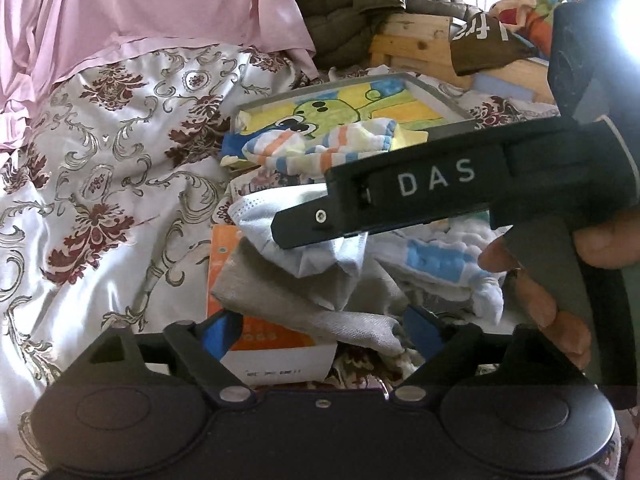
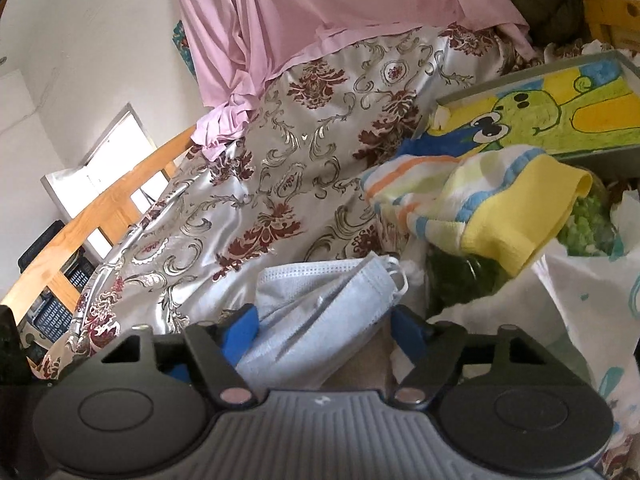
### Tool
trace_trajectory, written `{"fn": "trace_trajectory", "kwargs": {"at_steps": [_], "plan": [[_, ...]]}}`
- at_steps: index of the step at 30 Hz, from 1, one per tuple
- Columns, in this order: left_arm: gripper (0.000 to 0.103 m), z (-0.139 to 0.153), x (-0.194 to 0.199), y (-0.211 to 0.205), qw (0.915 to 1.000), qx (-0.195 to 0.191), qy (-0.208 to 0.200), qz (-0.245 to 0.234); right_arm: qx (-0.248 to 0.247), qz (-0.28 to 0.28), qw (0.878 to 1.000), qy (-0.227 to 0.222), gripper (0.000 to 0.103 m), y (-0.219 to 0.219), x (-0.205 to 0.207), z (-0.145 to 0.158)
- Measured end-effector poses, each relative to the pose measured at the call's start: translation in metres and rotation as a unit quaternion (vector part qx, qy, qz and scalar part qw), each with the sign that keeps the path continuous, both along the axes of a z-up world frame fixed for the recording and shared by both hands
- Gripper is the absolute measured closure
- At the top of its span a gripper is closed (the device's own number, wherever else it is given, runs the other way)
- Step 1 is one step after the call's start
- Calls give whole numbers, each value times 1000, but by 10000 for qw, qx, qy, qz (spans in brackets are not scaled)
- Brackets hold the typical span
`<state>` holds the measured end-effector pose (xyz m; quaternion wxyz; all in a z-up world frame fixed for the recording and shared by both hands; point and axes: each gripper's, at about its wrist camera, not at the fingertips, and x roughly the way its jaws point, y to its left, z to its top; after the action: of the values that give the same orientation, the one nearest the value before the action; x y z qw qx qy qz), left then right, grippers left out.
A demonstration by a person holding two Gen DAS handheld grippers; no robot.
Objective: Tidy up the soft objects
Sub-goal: 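Grasp the grey face mask with the right gripper while the left gripper grasps the grey cloth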
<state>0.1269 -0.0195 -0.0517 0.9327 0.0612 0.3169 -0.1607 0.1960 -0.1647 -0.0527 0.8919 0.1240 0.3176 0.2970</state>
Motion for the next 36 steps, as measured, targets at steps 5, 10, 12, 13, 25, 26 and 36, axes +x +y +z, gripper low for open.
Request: {"fn": "trace_trajectory", "kwargs": {"at_steps": [5,10,12,13,25,26,36], "plan": [[24,-1,4,3,9998,-193,-69,64,80,-15,9999,81,37,1,4,-3],[24,0,5,4,9993,-343,-153,87,333,-148,9990,251,54,-6,8,-6],[24,-1,6,3,9993,-325,-157,95,437,-216,9984,270,62,-11,9,-6],[26,-2,7,3,9993,-330,-151,99,463,-248,9983,263,68,-12,9,-6],[54,-3,14,15,9978,-569,14,342,17,-777,9960,-433,87,-21,-5,12],[59,-3,14,15,9976,-571,18,394,-25,-797,9958,-451,88,-22,-6,13],[68,-4,18,13,9969,-625,-15,480,-396,-835,9937,-638,90,-17,-16,11]]}}
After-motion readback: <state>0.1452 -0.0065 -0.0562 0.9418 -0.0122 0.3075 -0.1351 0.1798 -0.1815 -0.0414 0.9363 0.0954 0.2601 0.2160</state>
